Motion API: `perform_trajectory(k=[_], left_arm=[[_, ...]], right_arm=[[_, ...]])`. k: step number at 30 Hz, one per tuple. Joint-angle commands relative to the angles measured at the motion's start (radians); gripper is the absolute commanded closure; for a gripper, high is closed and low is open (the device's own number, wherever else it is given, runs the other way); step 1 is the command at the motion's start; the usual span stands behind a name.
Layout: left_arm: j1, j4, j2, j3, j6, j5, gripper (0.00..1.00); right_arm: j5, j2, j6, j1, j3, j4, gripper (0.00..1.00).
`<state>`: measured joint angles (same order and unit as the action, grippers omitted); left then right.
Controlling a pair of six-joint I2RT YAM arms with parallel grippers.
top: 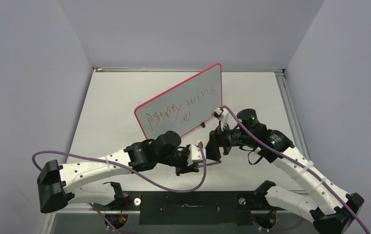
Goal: Write a sentence on the whiteboard
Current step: Close the whiteboard marker at the center of the board.
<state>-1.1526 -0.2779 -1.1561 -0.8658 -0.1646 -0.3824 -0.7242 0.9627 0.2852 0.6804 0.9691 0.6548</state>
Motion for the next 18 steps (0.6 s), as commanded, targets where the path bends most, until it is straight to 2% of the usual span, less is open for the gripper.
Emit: perform_trajectory(k=[1,6,8,14,18], left_arm=[[0.003,0.063,0.025,0.005,0.011,-0.04,1.0],[0.023,0.036,0.019,0.003,-0.003,-0.065,1.0],[0.04,0.032,0.019,-0.001,-0.003,-0.091,1.0],[0.077,0.036,0.006,-0.008,0.01,-0.161,1.0],[0.079,0.035,-0.009,-0.01,0.016,-0.182,1.0]], right_arm=[[0.009,-0.057,0.008,-0.031,-0.017,-0.062,0.28],[-0.166,-0.094,0.053,-0.057,-0.1,-0.11,0.27],[-0.211,-0.098,0.07,-0.058,-0.122,-0.118,0.3],[-0.239,-0.12,0.133,-0.058,-0.174,-0.161,0.38],[-0.232,-0.118,0.16,-0.056,-0.21,-0.194,0.47]])
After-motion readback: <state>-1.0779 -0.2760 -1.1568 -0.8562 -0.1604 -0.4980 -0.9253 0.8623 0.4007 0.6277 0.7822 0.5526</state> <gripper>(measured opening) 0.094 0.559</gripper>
